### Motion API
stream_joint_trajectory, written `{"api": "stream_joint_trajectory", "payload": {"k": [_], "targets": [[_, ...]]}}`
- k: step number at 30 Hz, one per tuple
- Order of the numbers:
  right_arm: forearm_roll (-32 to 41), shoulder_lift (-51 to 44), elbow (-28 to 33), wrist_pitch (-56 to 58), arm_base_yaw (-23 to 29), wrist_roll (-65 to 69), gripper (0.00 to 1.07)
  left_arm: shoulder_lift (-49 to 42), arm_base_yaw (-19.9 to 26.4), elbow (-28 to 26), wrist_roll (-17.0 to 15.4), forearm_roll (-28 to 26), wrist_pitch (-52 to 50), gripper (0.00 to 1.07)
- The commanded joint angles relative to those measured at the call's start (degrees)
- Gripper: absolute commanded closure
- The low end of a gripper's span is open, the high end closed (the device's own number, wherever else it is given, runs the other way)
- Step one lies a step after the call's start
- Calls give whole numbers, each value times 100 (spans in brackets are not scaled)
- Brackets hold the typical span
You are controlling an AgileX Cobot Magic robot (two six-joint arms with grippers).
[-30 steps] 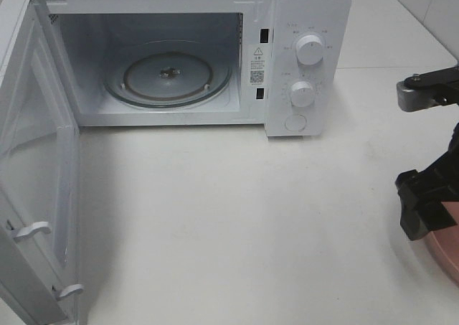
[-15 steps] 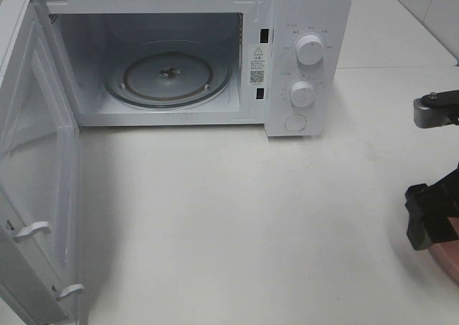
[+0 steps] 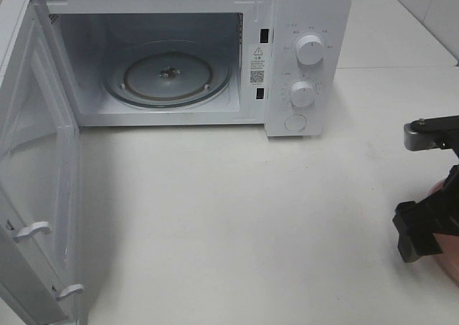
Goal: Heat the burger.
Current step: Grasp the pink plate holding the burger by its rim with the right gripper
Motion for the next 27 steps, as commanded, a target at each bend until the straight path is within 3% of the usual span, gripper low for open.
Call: {"api": "stream_joint_trajectory", "payload": {"k": [1,27], "targets": [[0,212,23,-138,-46,17,15,-97,-6,-6,0,-29,-57,7],[-304,1352,11,-1112,-160,235,23,-97,-6,-6,0,-29,-57,7]]}}
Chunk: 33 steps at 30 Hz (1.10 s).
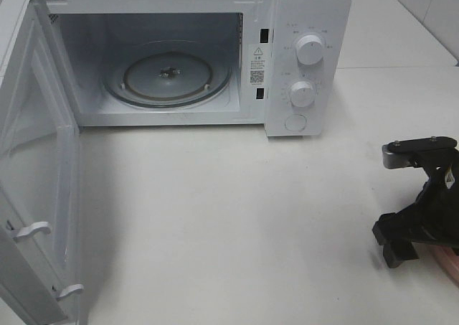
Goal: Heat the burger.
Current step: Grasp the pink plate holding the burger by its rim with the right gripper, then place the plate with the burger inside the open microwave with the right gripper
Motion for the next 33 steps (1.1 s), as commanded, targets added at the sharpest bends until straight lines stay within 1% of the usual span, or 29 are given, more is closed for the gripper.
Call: {"api": "stream_joint_trajectory", "payload": {"k": [1,2,3,5,8,9,10,11,12,13,15,16,17,18,19,20,30,32,33], "targets": [[-126,57,17,-23,-29,103,29,-97,-6,-6,0,-29,-57,7],[-166,57,17,-23,-29,160,33,-97,-6,-6,0,-29,-57,7],[-166,57,17,-23,-29,160,33,-97,-6,-6,0,-29,-57,7],[-435,57,17,17,-29,481,44,-97,-6,-6,0,-29,-57,7],[-510,57,29,34,-29,550,46,-97,-6,-6,0,-29,-57,7],[-544,57,29,92,-29,579,52,-97,-6,-6,0,-29,-57,7],[-544,57,29,103,-29,579,61,-97,-6,-6,0,-29,-57,7],[-544,57,29,103,-29,579,61,-97,-6,-6,0,-29,-57,7],[-544,57,29,103,-29,579,66,-97,-6,-6,0,-29,-57,7],[-544,57,29,103,-29,579,66,-97,-6,-6,0,-29,-57,7],[-670,57,29,97,-29,579,89,-97,-6,-6,0,-29,-57,7],[-670,57,29,97,-29,579,89,-97,-6,-6,0,-29,-57,7],[-722,57,29,92,-29,579,95,-97,-6,-6,0,-29,-57,7],[-837,57,29,69,-29,579,104,-97,-6,-6,0,-29,-57,7],[-837,57,29,69,-29,579,104,-97,-6,-6,0,-29,-57,7],[-848,57,29,52,-29,579,107,-97,-6,-6,0,-29,-57,7],[-825,57,29,46,-11,636,107,-97,-6,-6,0,-29,-57,7],[-854,57,29,63,-11,716,107,-97,-6,-6,0,-29,-57,7],[-997,57,29,138,-11,934,107,-97,-6,-6,0,-29,-57,7]]}}
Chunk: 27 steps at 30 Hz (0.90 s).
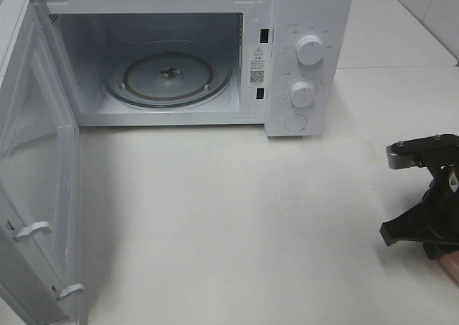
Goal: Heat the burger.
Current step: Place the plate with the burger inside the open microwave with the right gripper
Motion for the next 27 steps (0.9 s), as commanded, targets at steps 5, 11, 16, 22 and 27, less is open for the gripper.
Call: {"api": "stream_joint_trajectory", "payload": {"k": [5,11,16,22,27], "targets": [[-607,6,23,304,126,819,107,-97,-6,-6,0,-29,-57,7],[-1152,6,17,607,705,1461,107,-97,-6,-6,0,-29,-57,7],[-1513,6,17,1014,997,1896,107,-97,-6,-6,0,-29,-57,7],[-1570,6,17,1346,1197,1937,107,-97,-6,-6,0,-29,-57,7],[-1805,-29,17,1748,1438,2137,107,-97,-6,-6,0,-29,-57,7]]}}
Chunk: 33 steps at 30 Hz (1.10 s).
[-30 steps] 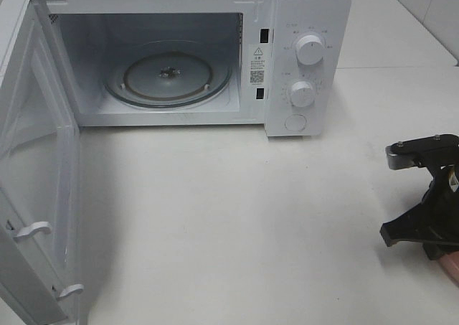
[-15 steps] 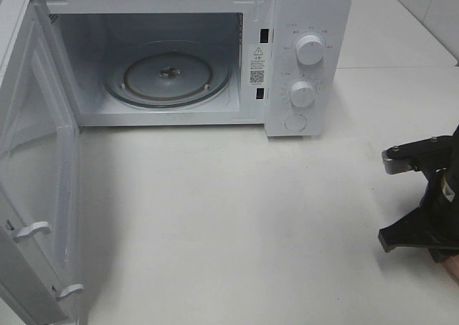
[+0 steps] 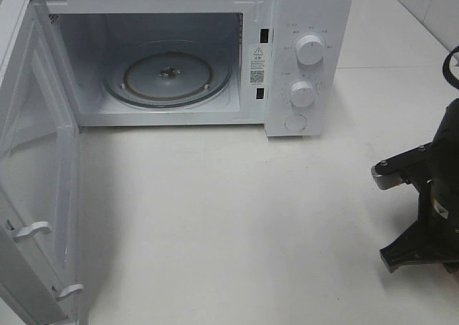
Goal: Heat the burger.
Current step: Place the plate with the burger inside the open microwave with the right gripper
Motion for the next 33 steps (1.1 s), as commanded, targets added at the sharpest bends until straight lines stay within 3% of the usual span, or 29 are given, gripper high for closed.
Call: {"api": "stream_joint_trajectory", "payload": {"k": [1,20,28,33], "targets": [[-350,-29,17,418,97,155,107,-97,-6,-6,0,-29,-57,7],[-487,-1203,29,1473,1008,-23,107,-97,-6,-6,0,-29,-57,7],[-447,-1524,29,1736,1587,-143,107,-97,-6,-6,0,-29,-57,7],[-435,-1558,29,1971,2246,-212,107,-97,-6,-6,0,-29,-57,7]]}}
